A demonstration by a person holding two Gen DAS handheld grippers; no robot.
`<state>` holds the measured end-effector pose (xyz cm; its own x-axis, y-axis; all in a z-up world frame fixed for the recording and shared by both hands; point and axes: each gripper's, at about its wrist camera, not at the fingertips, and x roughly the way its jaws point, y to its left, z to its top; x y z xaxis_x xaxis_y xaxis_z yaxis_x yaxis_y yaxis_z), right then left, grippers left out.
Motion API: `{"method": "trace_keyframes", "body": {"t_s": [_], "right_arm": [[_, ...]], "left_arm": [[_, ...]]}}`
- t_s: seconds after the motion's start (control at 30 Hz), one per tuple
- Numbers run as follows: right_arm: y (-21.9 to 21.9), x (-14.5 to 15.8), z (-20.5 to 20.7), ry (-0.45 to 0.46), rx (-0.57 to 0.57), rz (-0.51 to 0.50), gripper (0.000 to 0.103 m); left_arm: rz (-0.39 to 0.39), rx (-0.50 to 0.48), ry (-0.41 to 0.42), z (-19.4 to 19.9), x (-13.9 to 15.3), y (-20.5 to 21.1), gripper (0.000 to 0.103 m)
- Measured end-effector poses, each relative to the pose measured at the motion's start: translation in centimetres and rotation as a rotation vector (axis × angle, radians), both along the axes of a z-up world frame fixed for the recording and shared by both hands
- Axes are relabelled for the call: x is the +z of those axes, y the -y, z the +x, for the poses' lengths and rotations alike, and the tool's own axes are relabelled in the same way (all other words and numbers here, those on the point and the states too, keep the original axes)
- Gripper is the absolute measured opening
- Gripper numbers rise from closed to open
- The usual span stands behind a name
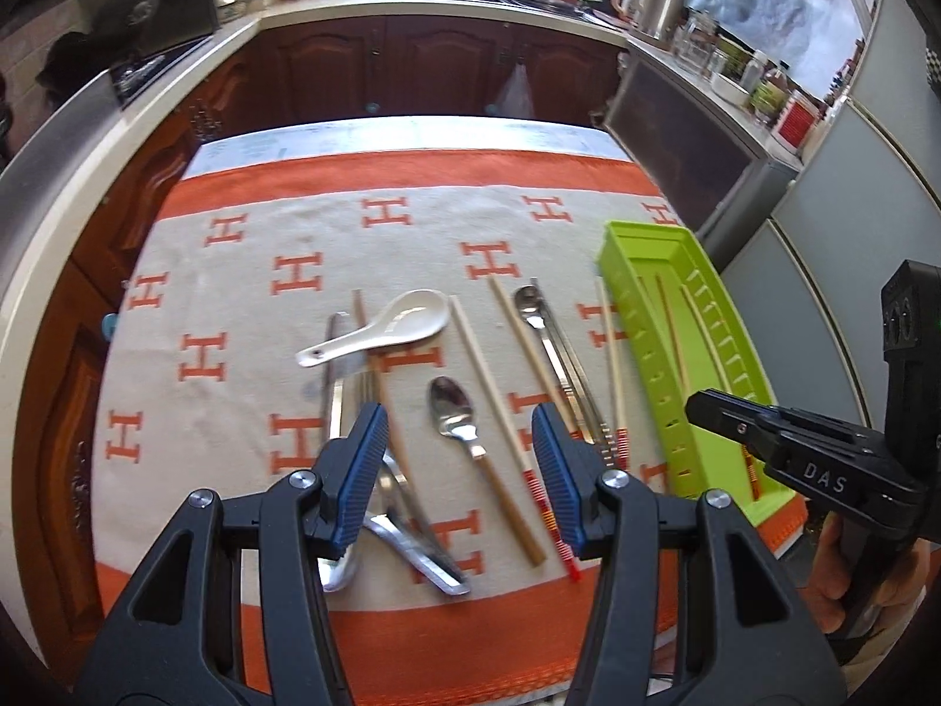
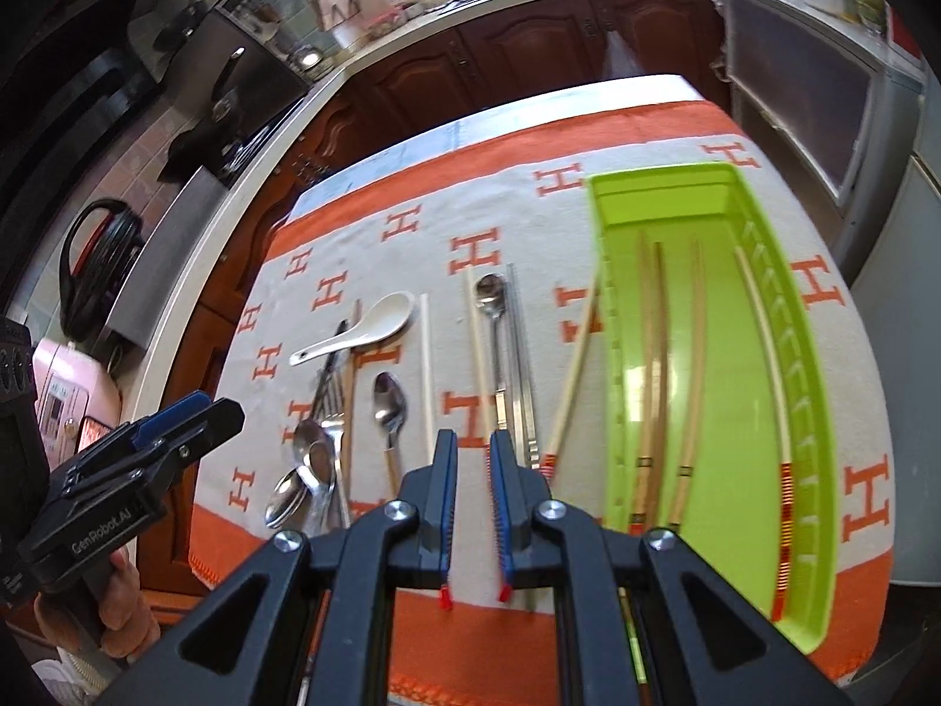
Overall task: Organize utensils
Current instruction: 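Open the left tool in the tray while the right tool releases and withdraws, then close the right tool on a metal spoon among the cutlery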
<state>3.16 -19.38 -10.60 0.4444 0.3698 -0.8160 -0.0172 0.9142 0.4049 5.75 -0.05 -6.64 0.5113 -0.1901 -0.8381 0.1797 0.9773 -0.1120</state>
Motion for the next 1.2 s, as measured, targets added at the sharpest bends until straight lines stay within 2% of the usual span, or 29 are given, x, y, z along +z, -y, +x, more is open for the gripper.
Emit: {"method": "trace_keyframes", "body": {"t_s": [0.2, 0.4, 0.53, 0.93, 0.97, 1.03, 1.2], "right_arm": [[-3.9, 0.1, 0.6, -0.013, 0.101, 0.000, 0.011], [-7.8, -0.4, 1.3, -0.043, 0.186, -0.003, 0.011], [-9.8, -1.4, 2.0, -0.075, 0.228, 0.011, 0.011], [-12.9, -6.4, 2.8, -0.259, 0.288, 0.093, 0.012], [-12.9, -6.7, 2.7, -0.272, 0.287, 0.104, 0.013], [-13.0, -7.1, 2.7, -0.290, 0.279, 0.118, 0.025], [-13.2, -7.7, 2.6, -0.319, 0.281, 0.146, 0.025]], "left_arm": [[0.011, 0.093, -0.011, -1.0, -0.8, -5.2, 0.048], [-0.031, 0.186, -0.063, -1.5, -2.7, -10.6, 0.048], [-0.065, 0.214, -0.106, -1.4, -4.3, -13.0, 0.048], [-0.189, 0.157, -0.243, -1.1, -9.0, -13.6, 0.048], [-0.193, 0.153, -0.251, -1.1, -9.3, -13.5, 0.048], [-0.204, 0.145, -0.264, -1.0, -9.9, -13.4, 0.048], [-0.232, 0.133, -0.288, -1.0, -10.8, -13.4, 0.048]]}}
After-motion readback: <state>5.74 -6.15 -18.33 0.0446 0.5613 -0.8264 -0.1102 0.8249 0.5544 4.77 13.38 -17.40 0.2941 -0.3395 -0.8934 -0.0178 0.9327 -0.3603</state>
